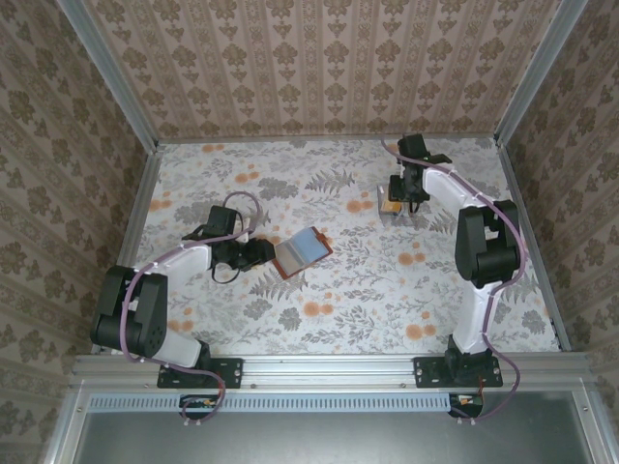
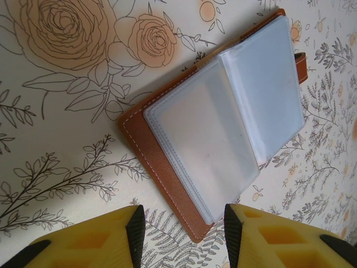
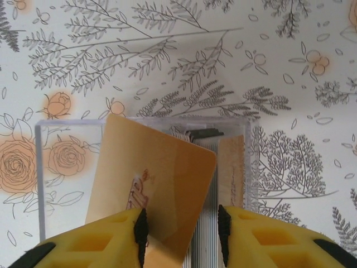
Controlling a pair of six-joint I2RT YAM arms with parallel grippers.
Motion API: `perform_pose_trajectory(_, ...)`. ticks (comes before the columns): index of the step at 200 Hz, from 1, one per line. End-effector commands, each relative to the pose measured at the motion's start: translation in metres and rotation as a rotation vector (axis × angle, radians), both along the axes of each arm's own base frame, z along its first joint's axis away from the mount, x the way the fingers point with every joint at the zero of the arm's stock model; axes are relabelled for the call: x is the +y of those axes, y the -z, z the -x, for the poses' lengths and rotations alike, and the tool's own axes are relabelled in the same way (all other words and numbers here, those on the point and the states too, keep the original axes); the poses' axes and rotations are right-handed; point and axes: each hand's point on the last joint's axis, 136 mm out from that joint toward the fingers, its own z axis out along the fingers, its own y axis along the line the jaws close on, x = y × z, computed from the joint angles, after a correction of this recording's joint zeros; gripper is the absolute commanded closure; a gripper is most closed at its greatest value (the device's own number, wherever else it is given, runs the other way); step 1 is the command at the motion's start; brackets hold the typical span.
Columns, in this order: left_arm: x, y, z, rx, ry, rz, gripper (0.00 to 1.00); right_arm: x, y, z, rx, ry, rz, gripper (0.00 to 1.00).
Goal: Put the credit cards into the card holder
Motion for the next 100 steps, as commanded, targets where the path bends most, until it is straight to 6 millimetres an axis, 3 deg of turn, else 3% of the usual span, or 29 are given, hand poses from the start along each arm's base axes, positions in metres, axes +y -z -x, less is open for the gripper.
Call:
perform_pose_trajectory(1,-0.003,-0.001,0.003,0.010,0.010,0.011,0.56,-0.001,-0.008,-0.013,-0.025,-0.028,0.015,0.65)
perform_pose_trajectory(73,-0.005,0.001,0.001,0.020,0.017,0.015,0.56,0.000,-0.014,-0.016,-0.028,-0.051,0.023,0.89)
perform_pose_trajectory(100,-0.005,0.001,0.001,0.021,0.019,0.014,0.56,0.006,-0.019,-0.014,-0.038,-0.046,-0.042,0.87)
